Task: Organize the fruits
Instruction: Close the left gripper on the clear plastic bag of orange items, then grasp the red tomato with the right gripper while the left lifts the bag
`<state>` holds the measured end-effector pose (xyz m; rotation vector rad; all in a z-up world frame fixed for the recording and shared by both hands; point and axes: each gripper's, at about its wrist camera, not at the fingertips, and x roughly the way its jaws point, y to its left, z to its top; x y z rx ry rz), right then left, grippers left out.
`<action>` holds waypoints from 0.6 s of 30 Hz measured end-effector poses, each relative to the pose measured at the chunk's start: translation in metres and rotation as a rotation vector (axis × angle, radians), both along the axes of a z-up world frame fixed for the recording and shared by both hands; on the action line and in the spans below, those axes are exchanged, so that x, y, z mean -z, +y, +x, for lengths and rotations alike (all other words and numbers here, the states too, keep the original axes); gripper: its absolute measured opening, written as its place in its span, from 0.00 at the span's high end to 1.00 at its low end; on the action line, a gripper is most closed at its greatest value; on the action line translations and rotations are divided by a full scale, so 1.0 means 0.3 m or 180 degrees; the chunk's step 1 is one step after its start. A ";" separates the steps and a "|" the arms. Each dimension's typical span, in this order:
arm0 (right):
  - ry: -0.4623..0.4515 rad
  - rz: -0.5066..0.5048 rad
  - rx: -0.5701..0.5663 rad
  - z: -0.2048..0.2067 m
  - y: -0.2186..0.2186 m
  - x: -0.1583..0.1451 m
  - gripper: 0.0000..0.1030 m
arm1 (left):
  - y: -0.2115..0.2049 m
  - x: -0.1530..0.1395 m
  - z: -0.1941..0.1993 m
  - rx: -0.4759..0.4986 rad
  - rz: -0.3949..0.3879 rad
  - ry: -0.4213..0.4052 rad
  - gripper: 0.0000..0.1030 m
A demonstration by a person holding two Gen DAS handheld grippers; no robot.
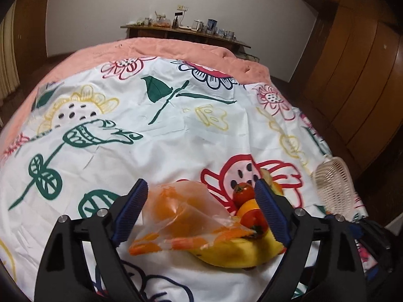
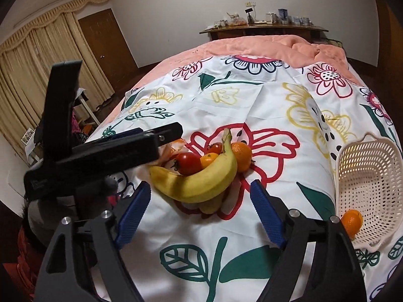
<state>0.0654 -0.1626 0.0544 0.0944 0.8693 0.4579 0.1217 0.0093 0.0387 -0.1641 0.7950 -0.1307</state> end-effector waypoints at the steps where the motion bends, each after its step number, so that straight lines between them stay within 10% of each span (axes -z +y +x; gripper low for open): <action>1: 0.0012 0.0007 0.0014 0.002 -0.002 0.003 0.22 | -0.004 0.006 0.004 -0.0001 0.0036 0.0001 0.15; 18: 0.0043 -0.0039 0.0007 0.009 0.004 0.011 0.22 | 0.101 0.075 0.012 -0.0081 -0.0154 0.0142 0.33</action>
